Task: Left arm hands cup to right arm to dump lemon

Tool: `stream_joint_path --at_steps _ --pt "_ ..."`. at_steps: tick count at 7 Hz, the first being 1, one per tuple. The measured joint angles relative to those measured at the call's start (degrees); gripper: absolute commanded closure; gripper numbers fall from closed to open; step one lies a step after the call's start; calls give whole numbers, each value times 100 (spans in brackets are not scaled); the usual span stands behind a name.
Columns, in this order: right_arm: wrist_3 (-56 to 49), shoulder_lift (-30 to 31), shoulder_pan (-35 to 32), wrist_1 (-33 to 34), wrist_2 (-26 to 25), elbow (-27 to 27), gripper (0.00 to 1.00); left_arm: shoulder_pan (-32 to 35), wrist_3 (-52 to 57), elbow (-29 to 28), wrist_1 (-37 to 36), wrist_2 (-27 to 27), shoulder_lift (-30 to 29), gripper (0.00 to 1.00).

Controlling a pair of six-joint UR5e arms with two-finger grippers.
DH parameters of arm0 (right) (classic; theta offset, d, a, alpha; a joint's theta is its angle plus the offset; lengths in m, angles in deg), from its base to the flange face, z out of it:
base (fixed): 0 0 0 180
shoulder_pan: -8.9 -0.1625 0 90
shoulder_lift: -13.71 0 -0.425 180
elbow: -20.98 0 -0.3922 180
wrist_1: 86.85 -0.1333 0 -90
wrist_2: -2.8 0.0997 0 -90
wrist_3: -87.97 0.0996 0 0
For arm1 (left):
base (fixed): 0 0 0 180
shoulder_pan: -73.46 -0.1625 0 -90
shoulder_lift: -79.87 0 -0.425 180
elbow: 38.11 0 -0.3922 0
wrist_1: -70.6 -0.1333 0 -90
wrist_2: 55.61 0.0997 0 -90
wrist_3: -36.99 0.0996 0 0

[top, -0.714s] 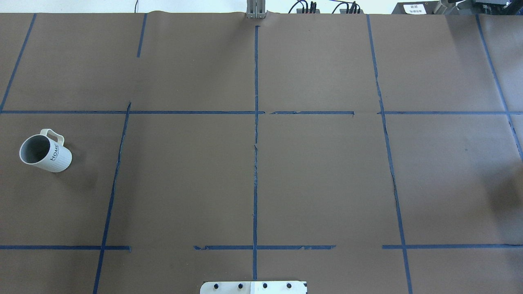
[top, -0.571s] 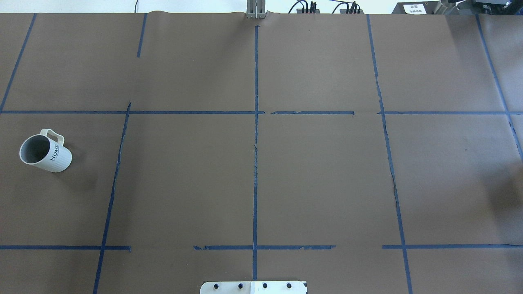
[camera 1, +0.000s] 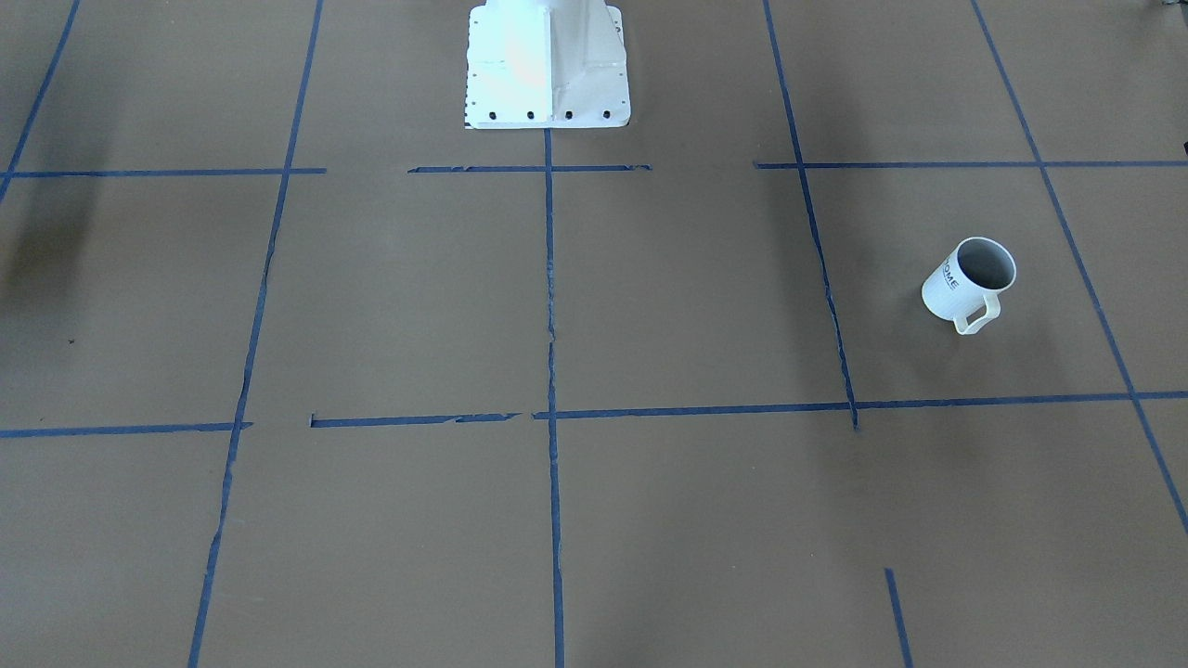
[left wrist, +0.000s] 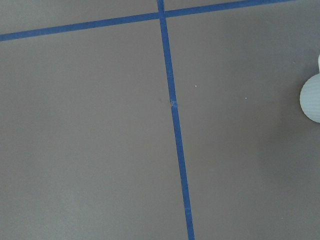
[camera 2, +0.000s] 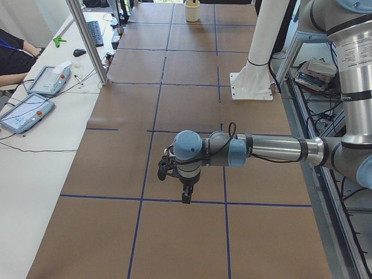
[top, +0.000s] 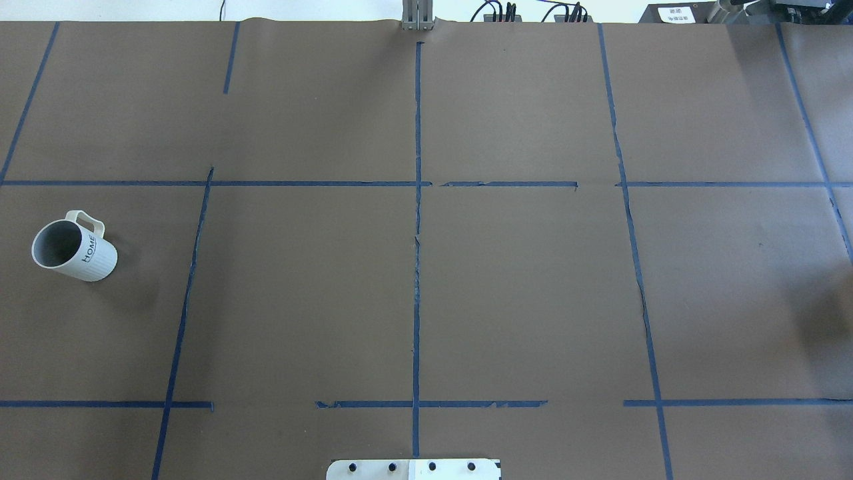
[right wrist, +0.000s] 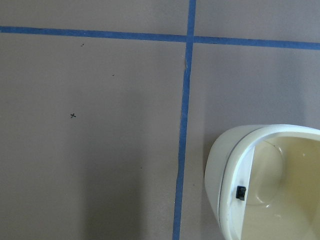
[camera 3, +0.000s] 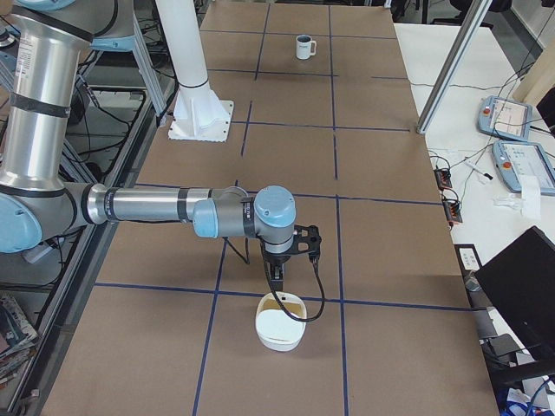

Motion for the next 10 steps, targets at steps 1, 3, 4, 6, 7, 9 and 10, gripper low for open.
stream_joint_path --at_steps 1,3,4,6,7,9,10 --pt "0 -18 28 -16 0 10 0 -5 -23 -17 49 -21 -151 0" --pt "37 -31 84 -216 0 -8 0 -9 -12 -74 197 -40 -355 0" --pt "47 -30 97 -277 0 -14 0 -19 -23 -97 511 -49 -286 0" --pt "53 -28 120 -303 8 -14 0 -356 -572 -186 1207 -44 -206 0" --pt "53 -27 123 -307 14 -10 0 -734 -1335 -208 1532 -16 -220 0" --pt "52 -27 127 -318 17 -6 0 -1608 -3322 -235 2569 223 -235 0" --pt "48 -27 127 -319 18 -6 0 -2012 -4036 -286 2921 601 -313 0"
